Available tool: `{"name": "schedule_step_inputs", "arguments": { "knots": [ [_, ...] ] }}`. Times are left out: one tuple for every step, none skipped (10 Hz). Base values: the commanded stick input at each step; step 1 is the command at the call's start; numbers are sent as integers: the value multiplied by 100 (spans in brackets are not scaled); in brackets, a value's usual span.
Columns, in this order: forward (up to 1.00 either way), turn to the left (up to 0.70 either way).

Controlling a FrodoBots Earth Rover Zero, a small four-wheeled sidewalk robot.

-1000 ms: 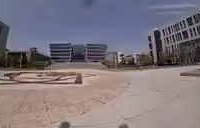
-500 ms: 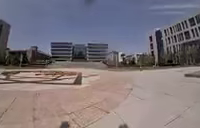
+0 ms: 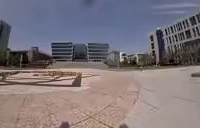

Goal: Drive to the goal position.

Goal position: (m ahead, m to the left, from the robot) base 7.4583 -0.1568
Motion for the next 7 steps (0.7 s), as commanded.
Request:
{"name": "schedule_step_inputs", "arguments": {
  "knots": [
    [70, 0],
    [70, 0],
    [70, 0],
    [70, 0],
    [70, 0],
    [70, 0],
    [70, 0]
  ]
}}
